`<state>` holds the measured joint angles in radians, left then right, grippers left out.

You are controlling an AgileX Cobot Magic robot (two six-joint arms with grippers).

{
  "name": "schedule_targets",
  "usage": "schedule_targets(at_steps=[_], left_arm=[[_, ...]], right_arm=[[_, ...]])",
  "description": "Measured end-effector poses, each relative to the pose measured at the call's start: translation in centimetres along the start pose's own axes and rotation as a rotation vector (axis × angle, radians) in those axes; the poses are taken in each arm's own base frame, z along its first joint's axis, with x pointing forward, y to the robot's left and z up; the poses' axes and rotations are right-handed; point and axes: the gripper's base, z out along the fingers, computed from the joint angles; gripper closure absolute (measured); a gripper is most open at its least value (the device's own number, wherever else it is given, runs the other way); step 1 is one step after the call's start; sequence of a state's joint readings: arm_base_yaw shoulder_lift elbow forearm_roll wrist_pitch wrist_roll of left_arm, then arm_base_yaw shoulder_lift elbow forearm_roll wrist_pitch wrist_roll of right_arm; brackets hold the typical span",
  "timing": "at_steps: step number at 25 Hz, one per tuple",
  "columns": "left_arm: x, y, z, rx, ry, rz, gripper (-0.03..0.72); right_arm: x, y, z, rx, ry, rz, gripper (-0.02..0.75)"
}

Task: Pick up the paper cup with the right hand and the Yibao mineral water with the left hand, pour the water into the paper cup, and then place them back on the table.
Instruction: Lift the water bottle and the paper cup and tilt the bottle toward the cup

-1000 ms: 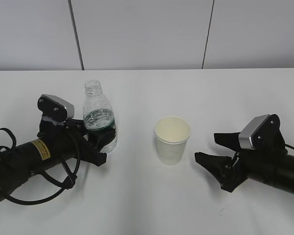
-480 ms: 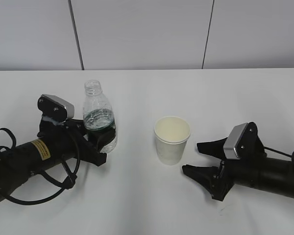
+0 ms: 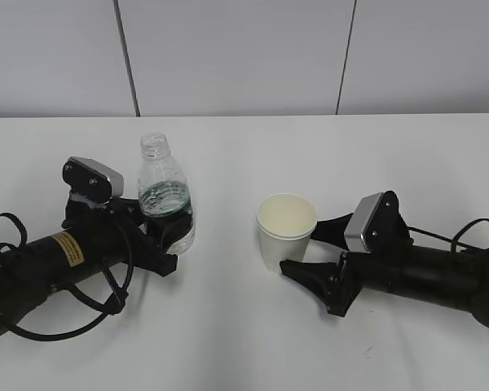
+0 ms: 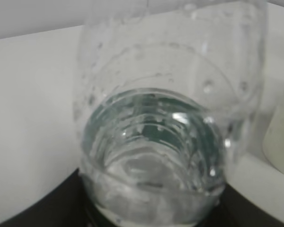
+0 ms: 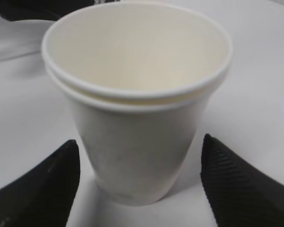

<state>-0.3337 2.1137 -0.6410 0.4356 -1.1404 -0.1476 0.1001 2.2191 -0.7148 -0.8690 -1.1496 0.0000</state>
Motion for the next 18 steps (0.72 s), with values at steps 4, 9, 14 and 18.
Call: schedule_targets(at_steps=[4,9,14,18], left_arm=[[0.0,0.0,0.0,0.0,0.0,0.0,0.33],[0.0,0.0,0.0,0.0,0.0,0.0,0.333],[0.0,0.0,0.0,0.0,0.0,0.0,0.333],[0.0,0.0,0.0,0.0,0.0,0.0,0.333]], right_arm=[[0.3,-0.5,1.1,-0.031,-0.012,-0.006,0.149],[0.0,-0.9,1.9,-0.044,-0.031,-0.03,0.149],[-0.1,-1.1,2.1,-0.045,-0.038,-0.04,0.149],[-0.2,-1.1,2.1,-0.051,-0.039,-0.045,0.15]])
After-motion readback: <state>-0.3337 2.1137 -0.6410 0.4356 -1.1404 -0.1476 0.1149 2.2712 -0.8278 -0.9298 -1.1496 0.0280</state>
